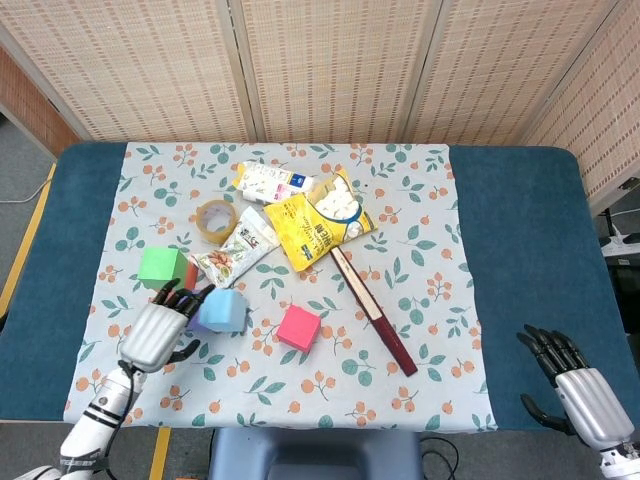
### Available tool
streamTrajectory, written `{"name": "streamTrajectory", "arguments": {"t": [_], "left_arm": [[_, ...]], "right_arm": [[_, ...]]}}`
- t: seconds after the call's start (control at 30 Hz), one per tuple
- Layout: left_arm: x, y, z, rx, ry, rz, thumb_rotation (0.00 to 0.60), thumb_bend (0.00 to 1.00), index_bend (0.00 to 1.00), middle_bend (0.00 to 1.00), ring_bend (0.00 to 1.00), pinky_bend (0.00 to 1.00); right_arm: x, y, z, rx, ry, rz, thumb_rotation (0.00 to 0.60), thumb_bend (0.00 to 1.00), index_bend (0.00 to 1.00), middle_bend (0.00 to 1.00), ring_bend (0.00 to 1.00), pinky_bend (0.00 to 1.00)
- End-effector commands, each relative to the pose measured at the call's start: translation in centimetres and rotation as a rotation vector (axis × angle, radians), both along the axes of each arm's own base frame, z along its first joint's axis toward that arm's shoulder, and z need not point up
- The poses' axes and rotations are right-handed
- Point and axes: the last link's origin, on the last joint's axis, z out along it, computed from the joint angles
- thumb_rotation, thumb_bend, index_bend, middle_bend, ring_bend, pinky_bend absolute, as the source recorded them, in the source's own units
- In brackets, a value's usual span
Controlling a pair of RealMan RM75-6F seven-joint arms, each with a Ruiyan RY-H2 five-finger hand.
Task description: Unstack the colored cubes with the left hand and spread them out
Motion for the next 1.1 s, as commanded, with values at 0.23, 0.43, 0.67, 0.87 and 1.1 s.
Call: {"name": "streamTrajectory", "arguments": {"t": [0.23,0.43,0.67,0.87,1.1], "left_arm": [[2.7,1.1,-3.3,-0.061,0.032,-0.097,0.6,0.29,0.0,0.02,0.0,0.05],[1.1,2.2,-3.9,-0.13,0.121,-0.027,0.6,0.33,0.0,0.0,0.0,0.0],[-0.2,3.4,-4.9,-0.179,0.167,0.04,0.6,0.32,0.0,0.0,0.0,0.0],[-0.9,4.7,-5.7,-0.148,0.18,0.057,0.6,0.32,0.0,0.0,0.0,0.0],[-0.9,4.9,-6.2,-0.14,0.146,0.027,0.6,0.31,0.12,0.35,0.09,0.0]], "right_arm": [[-0.1,-0.1,0.7,-0.024,-0.009,-0.008,0.6,0.29,0.0,0.0,0.0,0.0],[-0.2,-0.1,0.4,-0.009,-0.007,-0.011,0.6,0.29,0.0,0.0,0.0,0.0],[-0.1,-0.1,0.6,-0.021,-0.005,-0.01,0.6,0.29,0.0,0.0,0.0,0.0],[-0.1,-0.1,0.5,-0.017,-0.001,-0.014,0.6,0.29,0.0,0.0,0.0,0.0],[-0.3,-0.3,0.6,-0.027,0.001,-0.021,0.6,0.29,0.0,0.0,0.0,0.0]]}}
